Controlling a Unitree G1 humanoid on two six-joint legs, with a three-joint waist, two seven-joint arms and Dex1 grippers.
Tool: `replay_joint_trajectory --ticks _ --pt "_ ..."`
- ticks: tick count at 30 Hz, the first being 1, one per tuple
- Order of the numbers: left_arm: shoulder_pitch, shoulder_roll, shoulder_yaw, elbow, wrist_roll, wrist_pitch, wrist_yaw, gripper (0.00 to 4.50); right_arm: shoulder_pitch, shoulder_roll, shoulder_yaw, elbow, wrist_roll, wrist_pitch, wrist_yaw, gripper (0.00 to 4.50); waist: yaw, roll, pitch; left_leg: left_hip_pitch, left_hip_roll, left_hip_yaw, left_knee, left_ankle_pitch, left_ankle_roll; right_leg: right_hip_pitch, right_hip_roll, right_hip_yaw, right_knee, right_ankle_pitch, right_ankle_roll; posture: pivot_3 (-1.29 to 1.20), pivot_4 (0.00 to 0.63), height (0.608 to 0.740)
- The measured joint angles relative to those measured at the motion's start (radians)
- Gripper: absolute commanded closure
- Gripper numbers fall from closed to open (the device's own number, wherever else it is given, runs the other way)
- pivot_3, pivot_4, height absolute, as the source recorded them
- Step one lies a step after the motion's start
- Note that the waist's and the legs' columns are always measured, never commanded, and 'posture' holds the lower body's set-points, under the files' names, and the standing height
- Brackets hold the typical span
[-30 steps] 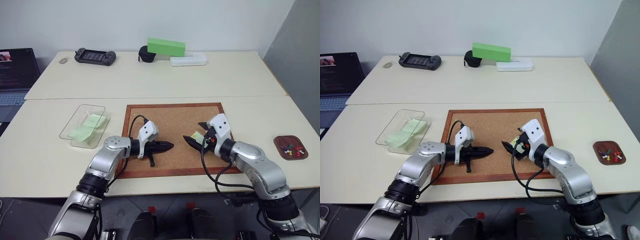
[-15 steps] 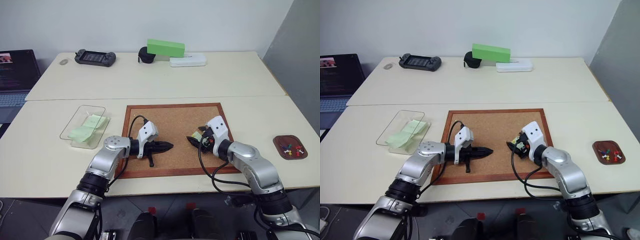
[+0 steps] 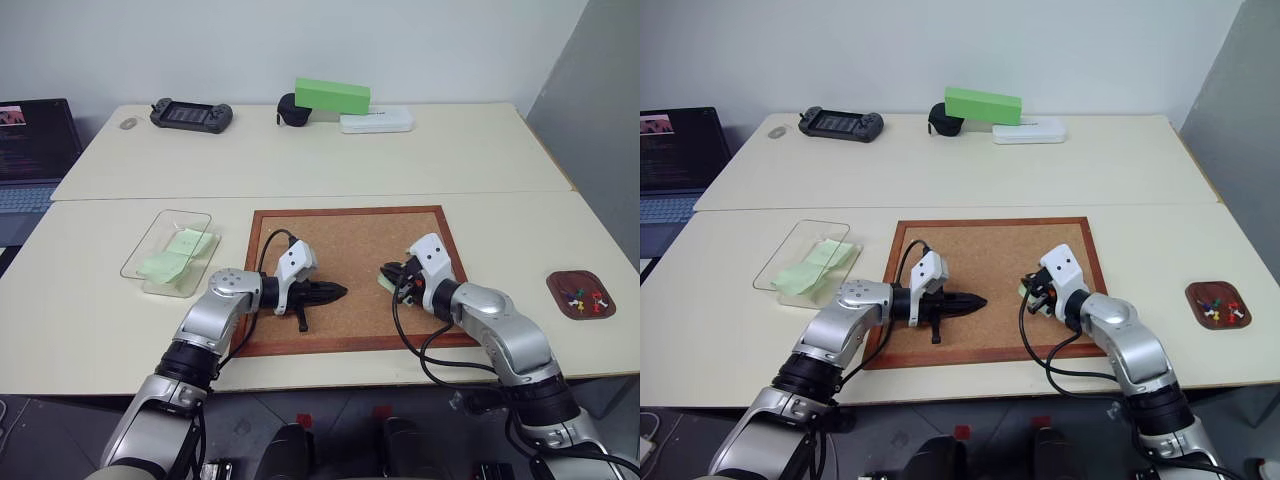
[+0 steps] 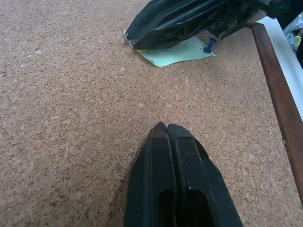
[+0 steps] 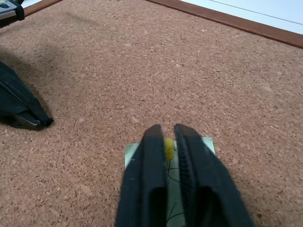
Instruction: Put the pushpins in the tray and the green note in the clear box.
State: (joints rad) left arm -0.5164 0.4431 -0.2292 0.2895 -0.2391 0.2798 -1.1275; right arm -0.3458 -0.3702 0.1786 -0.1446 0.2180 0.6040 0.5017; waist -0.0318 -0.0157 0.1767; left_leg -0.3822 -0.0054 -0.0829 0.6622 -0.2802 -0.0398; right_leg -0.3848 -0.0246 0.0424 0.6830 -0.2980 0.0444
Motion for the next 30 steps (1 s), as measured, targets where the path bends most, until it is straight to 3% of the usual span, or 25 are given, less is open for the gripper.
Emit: replay_joint_trajectory --ticks 30 --pt "-0.014 -0.008 0.000 -0.001 -0.001 0.040 -0.003 4.50 0.000 0.008 -0.076 -0.095 0.066 -0.002 0.033 4.46 0.002 0.000 0.000 -0.001 0.000 -0.001 0.000 0.000 0.000 0.000 0.000 0.000 0.000 0.000 0.000 0.00 0.150 0.740"
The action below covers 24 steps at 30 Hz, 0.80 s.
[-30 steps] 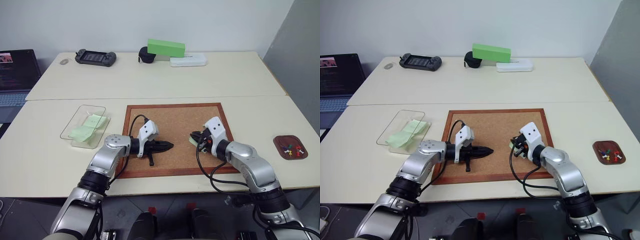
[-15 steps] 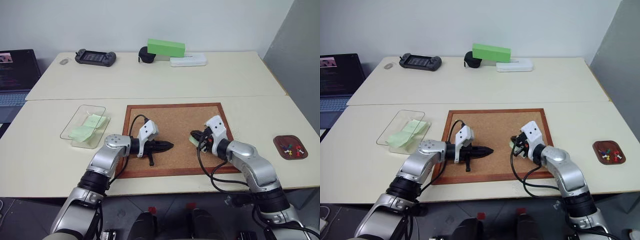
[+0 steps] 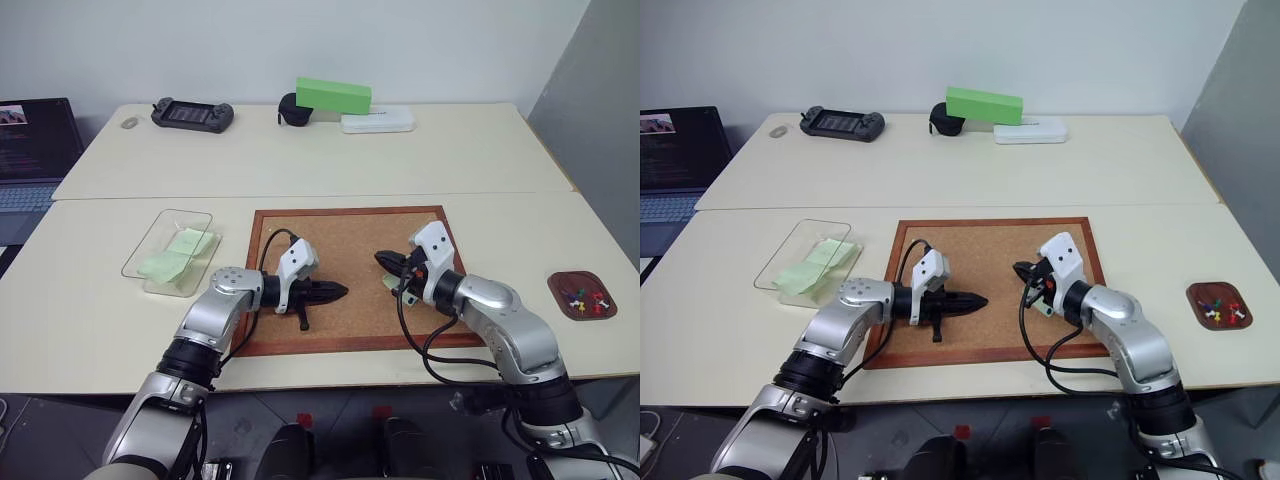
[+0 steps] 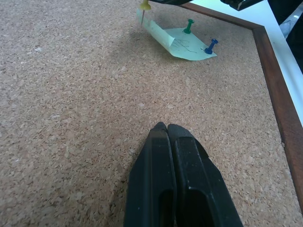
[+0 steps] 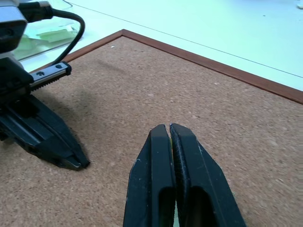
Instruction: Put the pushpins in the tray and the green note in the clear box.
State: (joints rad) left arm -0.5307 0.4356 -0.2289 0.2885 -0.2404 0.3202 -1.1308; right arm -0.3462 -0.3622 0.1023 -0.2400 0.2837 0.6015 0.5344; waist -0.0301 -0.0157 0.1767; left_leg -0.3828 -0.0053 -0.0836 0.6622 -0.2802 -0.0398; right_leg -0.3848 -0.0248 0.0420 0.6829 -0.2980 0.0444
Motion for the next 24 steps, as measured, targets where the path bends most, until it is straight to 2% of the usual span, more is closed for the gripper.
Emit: replay_joint_trajectory --ticks 7,12,17,20,24 --pt "0.000 0.000 0.000 -0.003 0.000 0.007 -0.006 4.50 0.070 -0.070 -0.163 -0.201 0.056 0.095 -0.045 4.46 0.001 0.000 0.000 0.000 0.000 0.000 0.000 0.000 0.000 0.000 -0.001 0.000 0.000 0.000 0.000 0.00 0.150 0.740" --pt "0.001 0.010 -0.001 -0.005 0.000 0.008 -0.020 4.50 0.238 -0.190 -0.411 -0.317 0.090 0.218 -0.086 4.46 0.004 0.000 0.000 -0.001 -0.001 0.000 0.000 0.000 0.000 0.001 -0.002 0.001 -0.001 0.000 0.000 0.00 0.150 0.740" --pt "0.001 0.017 0.000 -0.004 0.000 0.006 -0.023 4.50 0.359 -0.234 -0.540 -0.255 0.033 0.182 -0.124 4.46 0.002 0.001 0.000 0.000 -0.001 0.001 0.000 0.000 0.000 0.002 0.000 0.001 -0.001 0.000 0.000 0.00 0.150 0.740" --pt "0.001 0.021 0.000 -0.004 0.000 0.005 -0.029 4.50 0.375 -0.245 -0.626 -0.176 0.002 0.166 -0.163 4.46 0.000 0.001 0.000 0.001 -0.001 0.002 -0.001 0.000 0.000 0.002 0.000 0.002 -0.001 0.000 0.000 0.00 0.150 0.740" --pt "0.001 0.024 0.000 -0.003 0.002 0.003 -0.038 4.50 0.367 -0.245 -0.666 -0.113 -0.009 0.149 -0.195 4.46 -0.001 0.001 -0.001 0.001 -0.001 0.002 -0.001 0.000 0.000 0.002 0.001 0.001 -0.001 0.000 0.000 0.00 0.150 0.740"
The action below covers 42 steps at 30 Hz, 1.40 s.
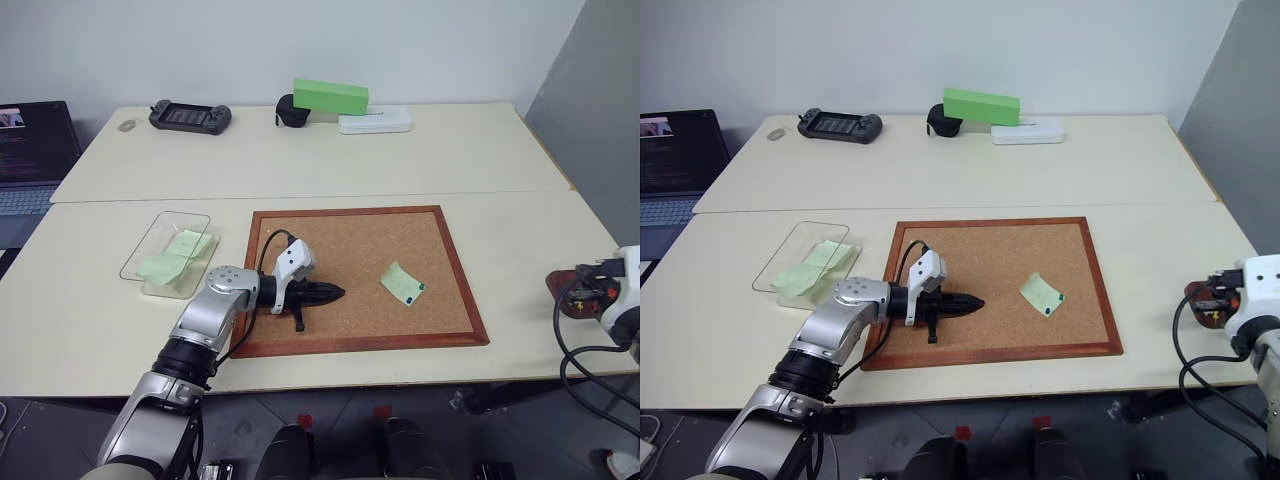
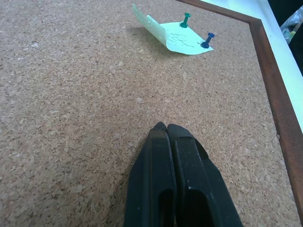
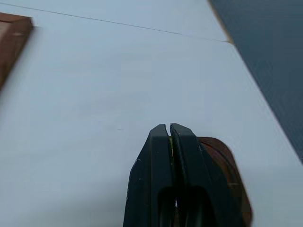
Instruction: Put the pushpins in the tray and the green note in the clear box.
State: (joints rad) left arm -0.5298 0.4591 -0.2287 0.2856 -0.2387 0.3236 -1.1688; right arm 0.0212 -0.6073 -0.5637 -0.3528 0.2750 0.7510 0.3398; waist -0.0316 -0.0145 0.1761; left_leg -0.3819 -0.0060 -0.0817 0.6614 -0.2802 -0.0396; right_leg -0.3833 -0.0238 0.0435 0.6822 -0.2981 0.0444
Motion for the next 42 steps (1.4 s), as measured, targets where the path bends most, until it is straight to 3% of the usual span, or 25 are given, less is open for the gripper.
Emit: replay_joint_trajectory --ticks 18,22,34,39,42 --pt "-0.003 -0.004 -0.002 0.004 0.012 -0.002 -0.014 4.50 -0.133 0.046 -0.035 0.323 0.022 -0.095 -0.065 4.46 0.000 0.003 -0.002 0.000 0.000 0.002 0.000 0.000 0.000 0.000 0.000 0.001 0.000 0.000 0.000 0.00 0.150 0.740" --pt "-0.003 -0.002 -0.001 0.002 0.012 0.000 -0.017 4.50 -0.149 0.045 -0.038 0.343 0.024 -0.098 -0.066 3.80 0.000 0.005 -0.003 0.000 0.000 0.001 0.000 0.000 0.000 0.000 0.000 0.001 0.000 0.000 0.000 0.00 0.150 0.740" --pt "-0.003 -0.002 -0.001 0.002 0.013 0.001 -0.020 4.50 -0.161 0.045 -0.037 0.359 0.023 -0.099 -0.068 1.16 0.000 0.005 -0.003 0.000 0.000 0.001 0.000 0.000 0.000 0.000 0.000 0.001 0.000 0.000 0.000 0.00 0.150 0.740" --pt "-0.003 -0.002 -0.001 0.002 0.014 0.001 -0.020 4.50 -0.136 0.041 -0.024 0.334 0.023 -0.117 -0.053 1.09 0.000 0.005 -0.003 0.000 0.000 0.001 0.000 0.000 0.000 0.000 0.000 0.001 0.000 0.000 0.000 0.00 0.150 0.740" --pt "-0.004 -0.001 -0.001 0.003 0.014 0.001 -0.022 4.50 -0.071 0.026 0.039 0.217 0.045 -0.162 0.054 1.09 -0.001 0.006 -0.003 0.000 0.000 0.001 0.000 0.000 0.000 0.000 0.000 0.001 0.000 0.000 0.000 0.00 0.150 0.740"
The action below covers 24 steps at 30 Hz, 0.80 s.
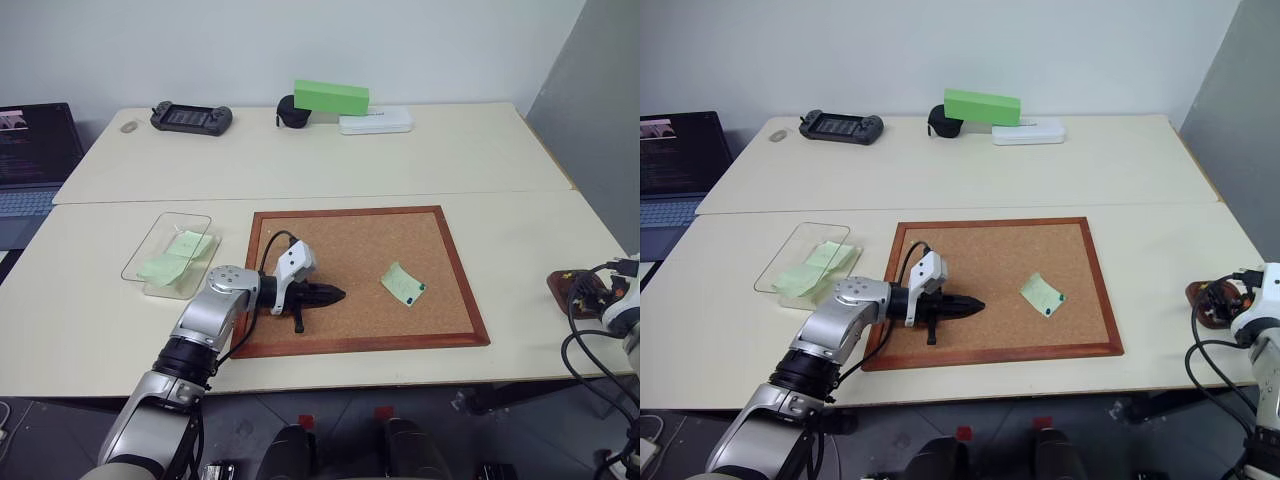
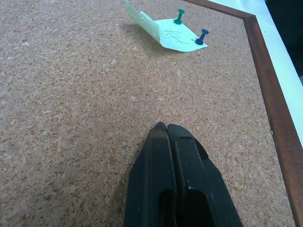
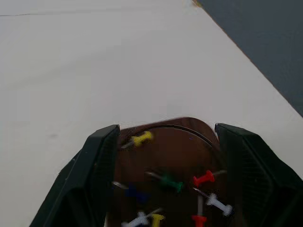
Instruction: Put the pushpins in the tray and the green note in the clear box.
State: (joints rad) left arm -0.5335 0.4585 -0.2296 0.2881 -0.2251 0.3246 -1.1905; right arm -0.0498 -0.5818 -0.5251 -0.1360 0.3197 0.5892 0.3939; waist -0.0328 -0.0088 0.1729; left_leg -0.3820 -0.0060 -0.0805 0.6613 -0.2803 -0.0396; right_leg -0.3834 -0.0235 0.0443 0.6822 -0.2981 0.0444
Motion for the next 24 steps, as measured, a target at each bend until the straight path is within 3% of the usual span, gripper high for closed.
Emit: replay_joint_trajectory --ticks 4,10,16,24 --pt "-0.002 -0.002 0.000 0.003 0.001 0.000 0.000 4.50 0.036 -0.008 0.117 -0.190 0.066 -0.017 0.133 1.09 0.000 0.001 0.000 0.000 0.000 -0.001 0.001 0.000 0.000 0.000 0.000 0.000 0.000 0.000 0.000 0.00 0.150 0.740" --pt "-0.010 -0.005 -0.002 0.020 0.004 -0.007 -0.003 4.50 0.029 0.001 0.285 -0.315 0.101 -0.039 0.218 1.09 0.002 0.001 0.000 0.000 0.000 -0.002 0.001 0.000 0.000 0.001 0.000 -0.001 0.000 0.000 0.000 0.00 0.150 0.740" --pt "-0.010 -0.006 -0.002 0.023 0.005 -0.009 -0.001 4.50 0.029 0.005 0.416 -0.295 0.101 -0.065 0.294 1.09 0.002 0.001 0.000 0.000 0.000 -0.003 0.001 0.000 0.000 0.001 0.000 -0.001 0.000 0.000 0.000 0.00 0.150 0.740" --pt "-0.009 -0.010 -0.002 0.017 0.006 -0.005 0.000 4.50 -0.036 0.029 0.493 -0.075 0.027 -0.197 0.328 1.09 0.002 0.000 0.000 0.000 0.000 -0.002 0.001 0.000 0.000 0.001 0.000 -0.001 0.000 0.000 0.000 0.00 0.150 0.740"
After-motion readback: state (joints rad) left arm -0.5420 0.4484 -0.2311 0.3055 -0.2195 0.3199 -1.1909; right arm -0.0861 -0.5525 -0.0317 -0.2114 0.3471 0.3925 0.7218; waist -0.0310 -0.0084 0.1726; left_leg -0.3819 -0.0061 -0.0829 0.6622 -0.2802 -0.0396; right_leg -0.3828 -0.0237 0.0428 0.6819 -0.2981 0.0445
